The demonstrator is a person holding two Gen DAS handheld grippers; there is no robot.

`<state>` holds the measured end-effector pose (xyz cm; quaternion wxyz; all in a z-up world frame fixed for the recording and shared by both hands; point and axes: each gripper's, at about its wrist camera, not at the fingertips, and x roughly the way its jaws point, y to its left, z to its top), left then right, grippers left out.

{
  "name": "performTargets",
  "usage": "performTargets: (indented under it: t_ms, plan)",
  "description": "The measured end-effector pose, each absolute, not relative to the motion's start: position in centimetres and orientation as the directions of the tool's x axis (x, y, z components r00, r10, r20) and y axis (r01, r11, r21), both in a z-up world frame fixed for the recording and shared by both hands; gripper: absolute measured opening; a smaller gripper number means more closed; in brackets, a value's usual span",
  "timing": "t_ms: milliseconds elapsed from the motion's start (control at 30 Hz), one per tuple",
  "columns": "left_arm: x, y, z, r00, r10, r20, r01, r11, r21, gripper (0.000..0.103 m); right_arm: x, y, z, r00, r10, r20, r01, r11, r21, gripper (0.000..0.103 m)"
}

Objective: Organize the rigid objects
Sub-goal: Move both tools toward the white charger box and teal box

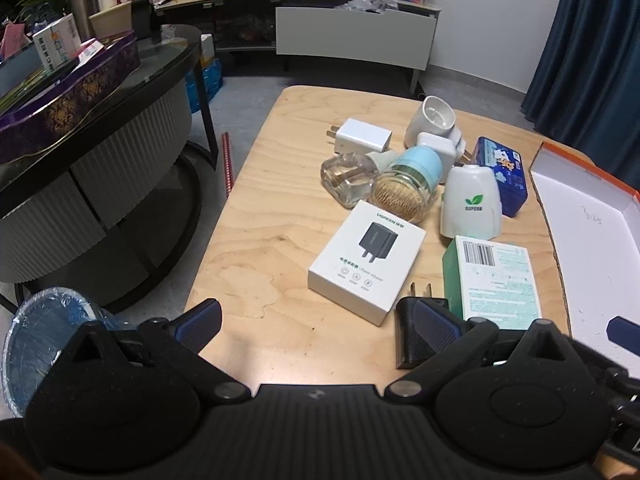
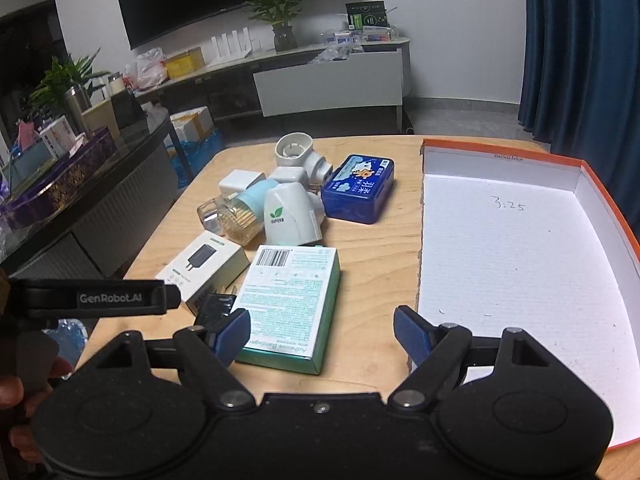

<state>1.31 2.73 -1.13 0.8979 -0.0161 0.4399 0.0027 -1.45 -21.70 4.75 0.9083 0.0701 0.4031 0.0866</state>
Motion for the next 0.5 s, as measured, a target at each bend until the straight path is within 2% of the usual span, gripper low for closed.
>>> performTargets:
  t_ms: [500]
  plan:
    - [2.8,3.2,-1.1,0.602,-0.038,-0.797,0.032,0.999,-0.023,0.103,-2.0,-20.2,5.7,0.675,0.218,-0.705,-0.086,0.972,0.218,0.093]
